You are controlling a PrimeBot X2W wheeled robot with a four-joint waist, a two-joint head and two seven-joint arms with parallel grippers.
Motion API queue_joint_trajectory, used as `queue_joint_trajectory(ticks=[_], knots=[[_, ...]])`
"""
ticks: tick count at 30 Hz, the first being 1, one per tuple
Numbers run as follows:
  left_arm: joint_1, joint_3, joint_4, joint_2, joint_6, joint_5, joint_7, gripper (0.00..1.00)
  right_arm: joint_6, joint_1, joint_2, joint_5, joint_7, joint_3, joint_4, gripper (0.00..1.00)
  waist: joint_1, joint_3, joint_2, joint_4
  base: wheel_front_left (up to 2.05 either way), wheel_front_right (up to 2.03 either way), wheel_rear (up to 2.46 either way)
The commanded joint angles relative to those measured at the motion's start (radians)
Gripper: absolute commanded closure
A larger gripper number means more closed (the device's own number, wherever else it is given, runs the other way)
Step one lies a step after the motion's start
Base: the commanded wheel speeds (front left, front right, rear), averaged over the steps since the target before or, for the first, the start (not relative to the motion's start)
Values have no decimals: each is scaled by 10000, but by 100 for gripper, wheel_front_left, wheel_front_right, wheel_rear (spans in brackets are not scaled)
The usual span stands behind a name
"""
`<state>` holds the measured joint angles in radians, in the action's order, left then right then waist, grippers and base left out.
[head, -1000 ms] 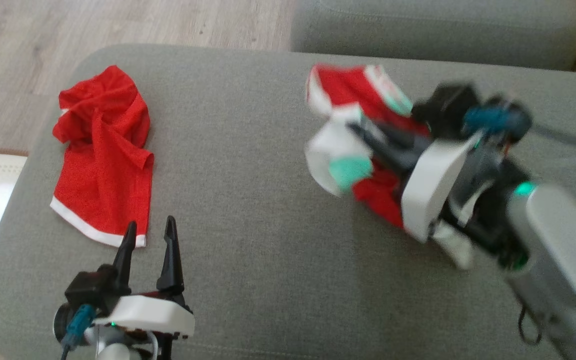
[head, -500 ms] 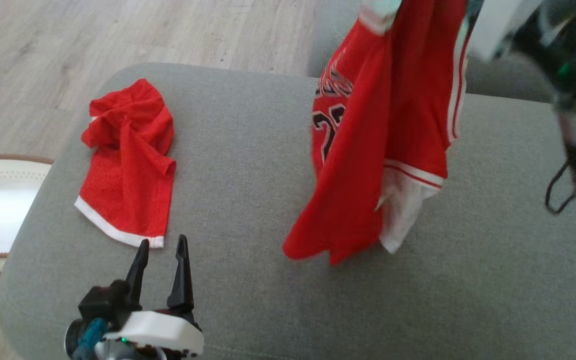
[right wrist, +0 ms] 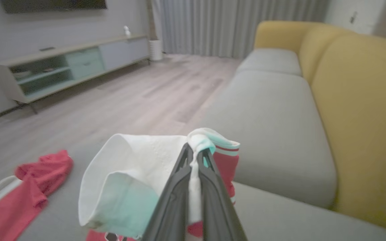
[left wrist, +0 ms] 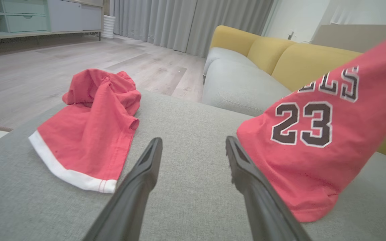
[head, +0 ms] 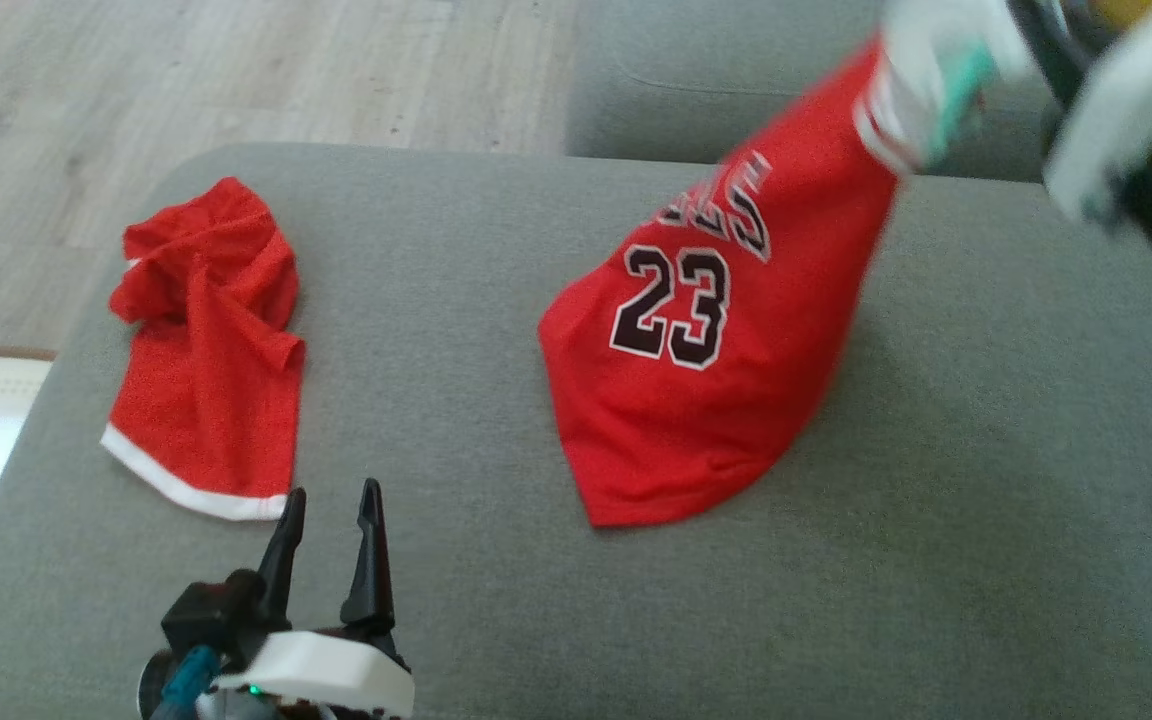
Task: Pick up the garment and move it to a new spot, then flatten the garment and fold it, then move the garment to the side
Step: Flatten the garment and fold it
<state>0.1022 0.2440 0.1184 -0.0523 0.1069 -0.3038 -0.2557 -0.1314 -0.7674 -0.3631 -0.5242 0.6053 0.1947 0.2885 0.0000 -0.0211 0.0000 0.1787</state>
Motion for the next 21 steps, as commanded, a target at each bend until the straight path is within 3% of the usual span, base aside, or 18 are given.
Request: queue_joint_trajectory(ticks=[1,9,17,21], knots=[[-310,-313,-372,20,65,-54,-61,0,7,162,-246,202,-79,-185,-324,100,0,88,0,-142,0,0,0],[-434,-144,-303,20,-3,-91,-61,0,7,3151,-1248,1218,157,-1088,-1054,100,0,458,0,-643,0,0,0],[-589,130,-232,20,-9,-163,-61,0,7,5360,-1296,1739,822,-1116,-2437,100,0,744,0,-1057,0,0,0],[-706,192,-190,20,-24,-127,-61,0,7,5910,-953,2330,912,-1491,-2523,100,0,829,0,-1136,0,0,0]])
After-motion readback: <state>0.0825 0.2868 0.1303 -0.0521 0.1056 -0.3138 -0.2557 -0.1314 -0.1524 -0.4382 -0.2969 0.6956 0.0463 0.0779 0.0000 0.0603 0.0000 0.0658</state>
